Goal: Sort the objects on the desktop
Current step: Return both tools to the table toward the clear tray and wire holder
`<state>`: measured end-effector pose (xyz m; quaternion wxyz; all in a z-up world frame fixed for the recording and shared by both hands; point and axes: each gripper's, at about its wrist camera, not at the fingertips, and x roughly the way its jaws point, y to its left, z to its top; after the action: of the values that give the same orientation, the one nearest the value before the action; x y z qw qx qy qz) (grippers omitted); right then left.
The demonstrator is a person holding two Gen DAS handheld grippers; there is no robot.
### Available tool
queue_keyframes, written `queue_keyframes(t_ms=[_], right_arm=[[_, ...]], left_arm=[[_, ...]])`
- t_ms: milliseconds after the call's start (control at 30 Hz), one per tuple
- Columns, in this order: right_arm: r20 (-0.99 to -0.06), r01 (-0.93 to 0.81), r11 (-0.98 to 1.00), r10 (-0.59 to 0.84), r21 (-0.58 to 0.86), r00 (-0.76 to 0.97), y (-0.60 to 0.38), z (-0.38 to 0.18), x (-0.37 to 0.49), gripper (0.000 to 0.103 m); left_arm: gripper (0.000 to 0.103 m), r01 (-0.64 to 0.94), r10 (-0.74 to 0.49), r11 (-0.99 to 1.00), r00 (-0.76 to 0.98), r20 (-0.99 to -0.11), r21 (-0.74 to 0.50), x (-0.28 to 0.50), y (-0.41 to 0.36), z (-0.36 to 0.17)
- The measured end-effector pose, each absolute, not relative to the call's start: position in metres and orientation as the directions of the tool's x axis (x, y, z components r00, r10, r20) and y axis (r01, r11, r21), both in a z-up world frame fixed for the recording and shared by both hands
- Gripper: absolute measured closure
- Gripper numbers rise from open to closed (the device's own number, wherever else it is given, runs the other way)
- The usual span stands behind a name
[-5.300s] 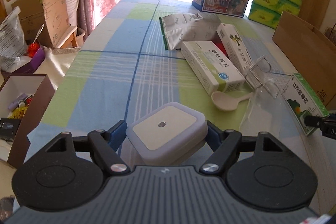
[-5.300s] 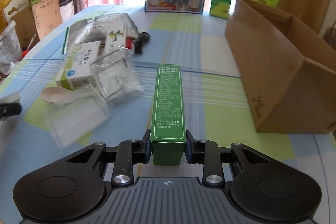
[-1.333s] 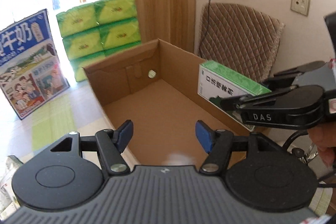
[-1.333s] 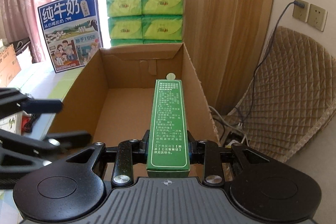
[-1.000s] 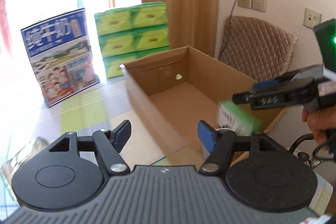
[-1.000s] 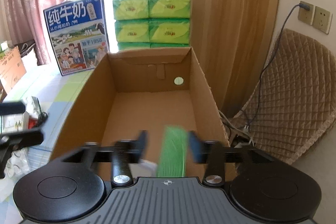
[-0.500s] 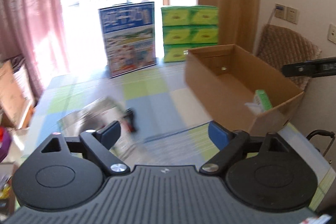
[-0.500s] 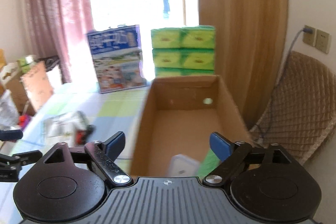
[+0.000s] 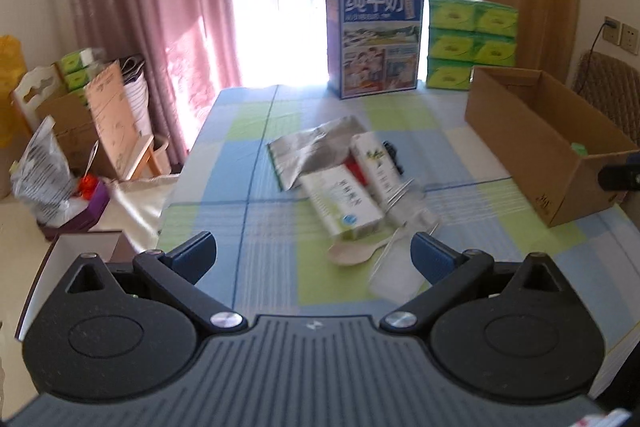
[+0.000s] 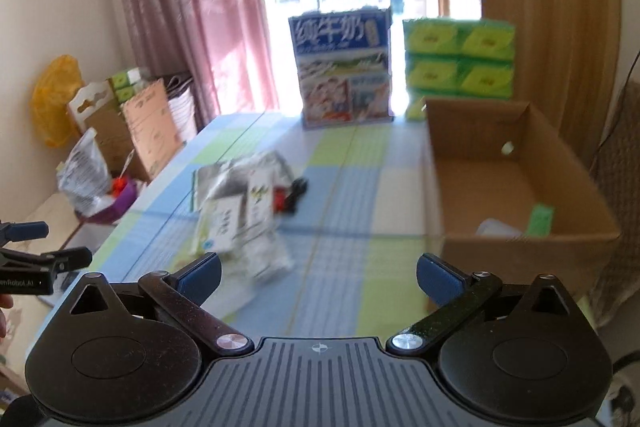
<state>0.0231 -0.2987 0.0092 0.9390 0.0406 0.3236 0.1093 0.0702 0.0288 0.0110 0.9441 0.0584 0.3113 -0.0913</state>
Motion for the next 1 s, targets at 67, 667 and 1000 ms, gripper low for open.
queue_keyframes(t_ms=[67, 667, 1000], right_arm=[[-0.614, -0.189, 0.97, 0.242, 0.151, 0.751, -0.291, 0.0, 0.021, 0.002], [-0.67, -0.208, 0.964, 0.265, 0.165, 0.694, -0.273, -0.045, 0.033, 0.002], [-0.672, -0.238, 0.962, 0.263, 0.132, 0.693, -0.27, -0.057, 0.05, 0.002]], left_arm=[[0.001, 0.206, -0.136, 0.978, 0.783, -0.607, 0.046, 0.065, 0.036, 0.004], [0.001, 0.291, -0.21, 0.957, 0.72, -0.662, 0.013, 0.078, 0.028, -0.044], [0.001, 0.381, -0.265, 0.924, 0.683, -0.681, 0.022, 0.097, 0.013, -0.065]])
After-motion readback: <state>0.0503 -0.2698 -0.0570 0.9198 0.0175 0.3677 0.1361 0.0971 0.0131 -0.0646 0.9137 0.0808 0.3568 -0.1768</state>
